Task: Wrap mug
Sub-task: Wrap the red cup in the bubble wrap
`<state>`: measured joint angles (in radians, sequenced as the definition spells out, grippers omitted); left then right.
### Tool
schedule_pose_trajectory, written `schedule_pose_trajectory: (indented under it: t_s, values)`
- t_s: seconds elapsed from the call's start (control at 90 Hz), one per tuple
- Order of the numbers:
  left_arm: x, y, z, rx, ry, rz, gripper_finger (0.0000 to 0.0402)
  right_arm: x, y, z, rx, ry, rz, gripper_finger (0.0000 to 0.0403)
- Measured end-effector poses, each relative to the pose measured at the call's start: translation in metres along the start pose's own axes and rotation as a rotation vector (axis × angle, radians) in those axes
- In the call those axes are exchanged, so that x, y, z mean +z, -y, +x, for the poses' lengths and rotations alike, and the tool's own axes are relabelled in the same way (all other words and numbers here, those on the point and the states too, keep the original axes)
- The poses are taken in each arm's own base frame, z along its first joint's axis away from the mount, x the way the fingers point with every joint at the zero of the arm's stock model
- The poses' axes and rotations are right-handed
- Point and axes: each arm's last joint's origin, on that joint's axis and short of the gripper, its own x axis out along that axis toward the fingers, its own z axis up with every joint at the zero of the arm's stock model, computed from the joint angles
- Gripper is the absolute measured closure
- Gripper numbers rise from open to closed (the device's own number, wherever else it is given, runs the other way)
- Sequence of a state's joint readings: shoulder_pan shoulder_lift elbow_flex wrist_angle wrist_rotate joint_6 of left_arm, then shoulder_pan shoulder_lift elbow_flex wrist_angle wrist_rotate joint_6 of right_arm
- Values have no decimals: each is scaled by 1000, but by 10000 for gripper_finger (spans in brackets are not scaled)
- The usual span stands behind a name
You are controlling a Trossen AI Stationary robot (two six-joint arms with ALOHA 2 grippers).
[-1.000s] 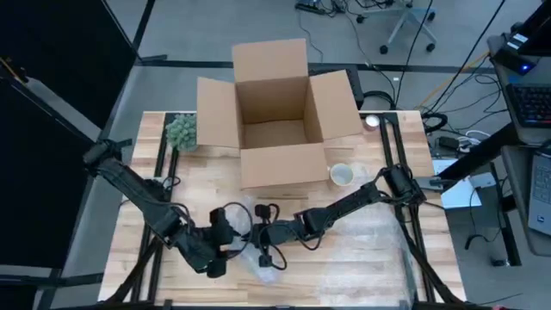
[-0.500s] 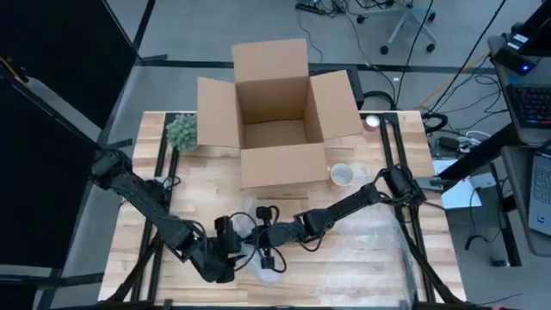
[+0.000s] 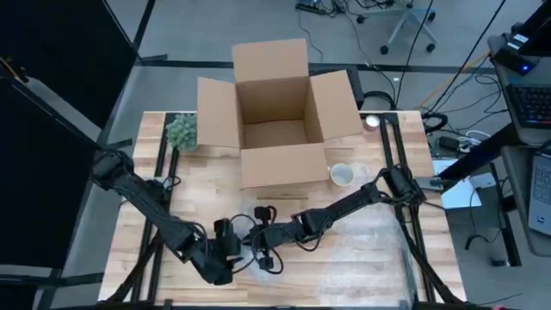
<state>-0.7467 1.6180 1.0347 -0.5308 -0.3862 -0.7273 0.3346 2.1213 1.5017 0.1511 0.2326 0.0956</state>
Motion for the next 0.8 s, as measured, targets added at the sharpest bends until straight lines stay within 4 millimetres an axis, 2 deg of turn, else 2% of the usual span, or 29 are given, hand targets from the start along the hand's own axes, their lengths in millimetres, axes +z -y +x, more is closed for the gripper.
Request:
schedule_pose_trajectory:
  t_s: [0.178,0.356,0.478,0.611,0.711,0.8]
  values:
    - [0,0,-1,-18,-10,-3,196,12,0,-1,-6,7,-27,262]
    - [1,1,-1,-22,-6,-8,196,23,1,-5,-12,-77,-75,212]
    - [1,1,-1,-25,-5,-11,196,29,2,-11,-18,-191,-115,178]
    - [1,1,-1,-28,-2,-15,196,42,1,-25,-18,-352,-154,145]
    - [2,1,-1,-28,-2,-17,196,46,-5,-41,-17,-489,-189,132]
    - [2,1,-2,-29,-1,-27,196,43,-15,-52,-6,-590,-232,129]
